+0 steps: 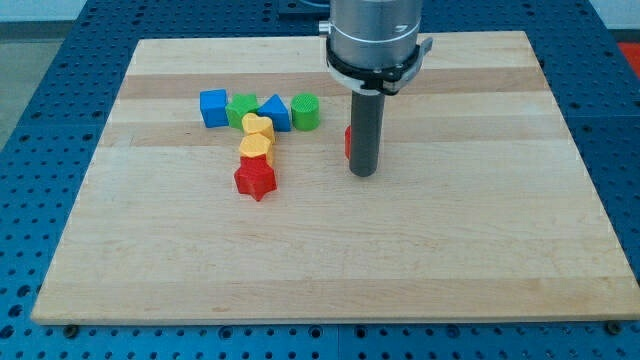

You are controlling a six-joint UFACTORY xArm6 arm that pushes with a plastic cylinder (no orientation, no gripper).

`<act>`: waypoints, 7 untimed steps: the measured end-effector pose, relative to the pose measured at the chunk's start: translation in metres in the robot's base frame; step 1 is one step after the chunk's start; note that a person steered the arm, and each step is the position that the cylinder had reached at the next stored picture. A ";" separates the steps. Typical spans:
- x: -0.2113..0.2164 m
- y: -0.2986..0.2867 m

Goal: Move red circle at top right corner

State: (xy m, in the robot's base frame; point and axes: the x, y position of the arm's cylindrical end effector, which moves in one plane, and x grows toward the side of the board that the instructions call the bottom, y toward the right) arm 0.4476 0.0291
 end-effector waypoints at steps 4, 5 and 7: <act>-0.069 0.043; -0.100 0.069; -0.164 0.124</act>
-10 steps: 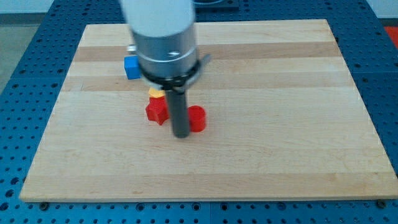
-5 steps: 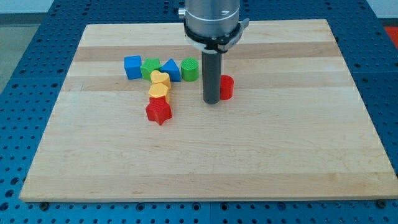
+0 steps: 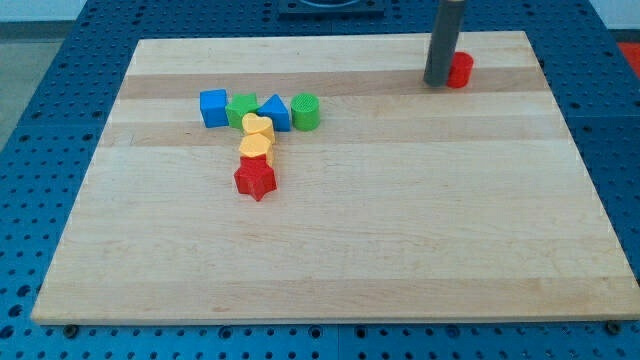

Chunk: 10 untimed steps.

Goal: Move red circle at top right corner

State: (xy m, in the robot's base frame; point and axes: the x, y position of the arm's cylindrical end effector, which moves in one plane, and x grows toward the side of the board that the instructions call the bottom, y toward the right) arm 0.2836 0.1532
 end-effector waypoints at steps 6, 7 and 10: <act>0.007 0.065; -0.005 0.061; -0.012 0.021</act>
